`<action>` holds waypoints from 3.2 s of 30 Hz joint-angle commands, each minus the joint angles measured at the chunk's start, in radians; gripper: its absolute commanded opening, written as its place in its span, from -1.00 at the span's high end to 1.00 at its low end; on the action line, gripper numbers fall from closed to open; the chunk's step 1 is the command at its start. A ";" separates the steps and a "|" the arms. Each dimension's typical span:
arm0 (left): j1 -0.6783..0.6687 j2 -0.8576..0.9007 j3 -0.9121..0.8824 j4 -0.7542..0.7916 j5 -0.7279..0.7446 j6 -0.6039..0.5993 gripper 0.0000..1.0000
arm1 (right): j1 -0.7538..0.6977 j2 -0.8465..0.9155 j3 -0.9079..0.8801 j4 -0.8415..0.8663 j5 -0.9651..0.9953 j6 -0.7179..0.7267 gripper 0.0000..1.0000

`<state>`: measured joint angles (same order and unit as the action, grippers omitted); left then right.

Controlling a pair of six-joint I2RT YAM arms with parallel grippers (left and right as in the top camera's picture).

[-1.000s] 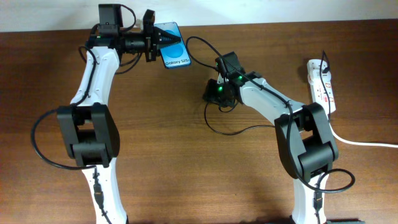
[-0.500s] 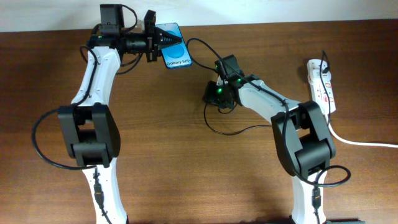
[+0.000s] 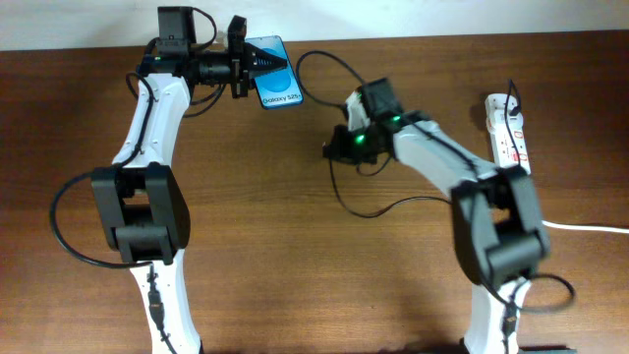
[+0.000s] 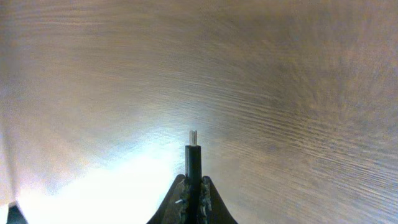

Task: Plug charger to phone and switch on socket
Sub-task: 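Grasp the black cable near its USB-C plug with the right gripper, then lift the USB-C plug up toward the phone's bottom port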

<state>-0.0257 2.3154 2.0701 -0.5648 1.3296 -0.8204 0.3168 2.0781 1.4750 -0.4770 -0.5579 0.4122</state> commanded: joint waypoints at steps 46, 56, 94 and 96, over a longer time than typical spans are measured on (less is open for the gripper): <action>-0.157 -0.021 0.006 0.032 0.164 0.155 1.00 | 0.000 -0.718 -0.585 0.517 -0.344 0.313 0.92; -0.153 -0.021 0.006 0.034 0.168 0.132 1.00 | 0.020 -0.665 -0.585 0.643 -0.219 0.465 0.92; -0.141 -0.021 0.006 0.078 0.243 0.133 1.00 | 0.041 -0.544 -0.585 0.878 -0.220 0.619 0.92; -0.141 -0.021 0.006 0.079 0.243 0.133 1.00 | 0.043 -0.544 -0.585 0.879 -0.223 0.620 0.92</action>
<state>-0.1734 2.3154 2.0701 -0.4892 1.5185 -0.6807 0.3534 1.5143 0.8787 0.3977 -0.7769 1.0245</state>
